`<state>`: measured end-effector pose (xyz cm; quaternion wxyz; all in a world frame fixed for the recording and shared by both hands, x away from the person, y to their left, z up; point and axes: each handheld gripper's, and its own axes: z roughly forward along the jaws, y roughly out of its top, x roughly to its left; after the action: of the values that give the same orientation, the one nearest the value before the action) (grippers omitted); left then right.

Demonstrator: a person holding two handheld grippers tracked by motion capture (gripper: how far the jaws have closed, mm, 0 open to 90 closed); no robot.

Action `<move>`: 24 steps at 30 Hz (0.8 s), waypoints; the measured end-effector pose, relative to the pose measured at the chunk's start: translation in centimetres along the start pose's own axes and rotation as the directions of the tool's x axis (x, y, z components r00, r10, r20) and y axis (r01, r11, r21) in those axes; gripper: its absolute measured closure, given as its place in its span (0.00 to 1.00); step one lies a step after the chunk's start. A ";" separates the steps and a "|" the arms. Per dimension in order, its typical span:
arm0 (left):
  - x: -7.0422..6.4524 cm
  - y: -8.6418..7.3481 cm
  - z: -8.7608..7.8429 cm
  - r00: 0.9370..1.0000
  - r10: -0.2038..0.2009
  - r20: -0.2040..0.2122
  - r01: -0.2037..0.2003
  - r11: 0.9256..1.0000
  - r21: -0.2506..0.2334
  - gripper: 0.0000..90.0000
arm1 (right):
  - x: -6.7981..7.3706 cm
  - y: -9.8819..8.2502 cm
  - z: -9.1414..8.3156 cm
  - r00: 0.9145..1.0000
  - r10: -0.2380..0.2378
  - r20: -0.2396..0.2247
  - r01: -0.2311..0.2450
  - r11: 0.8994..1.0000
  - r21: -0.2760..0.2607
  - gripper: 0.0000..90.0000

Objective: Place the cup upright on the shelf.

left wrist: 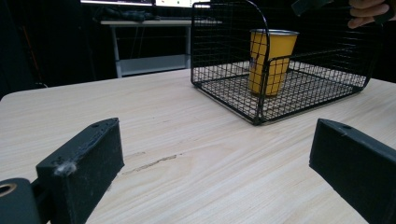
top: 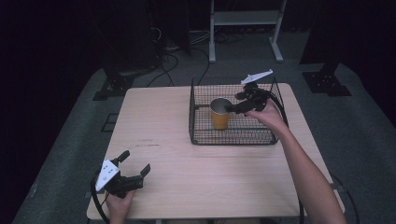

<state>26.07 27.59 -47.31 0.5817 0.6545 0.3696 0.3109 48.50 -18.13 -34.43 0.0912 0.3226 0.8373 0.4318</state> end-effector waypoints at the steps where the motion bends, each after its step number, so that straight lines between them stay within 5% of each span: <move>1: 0.0 0.0 0.0 1.000 0.000 0.000 0.000 1.000 0.001 0.02 | 0.0 -0.2 -0.2 1.000 0.002 0.003 -0.002 1.000 -0.005 0.07; 24: 0.0 0.0 0.0 1.000 0.007 -0.003 -0.007 1.000 0.004 0.02 | 0.6 -2.6 -3.2 1.000 0.022 -0.002 -0.022 1.000 -0.018 0.07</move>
<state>26.06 27.54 -47.29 0.5787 0.6566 0.3689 0.3128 45.45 -20.91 -34.45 0.0885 0.3303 0.8300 0.4407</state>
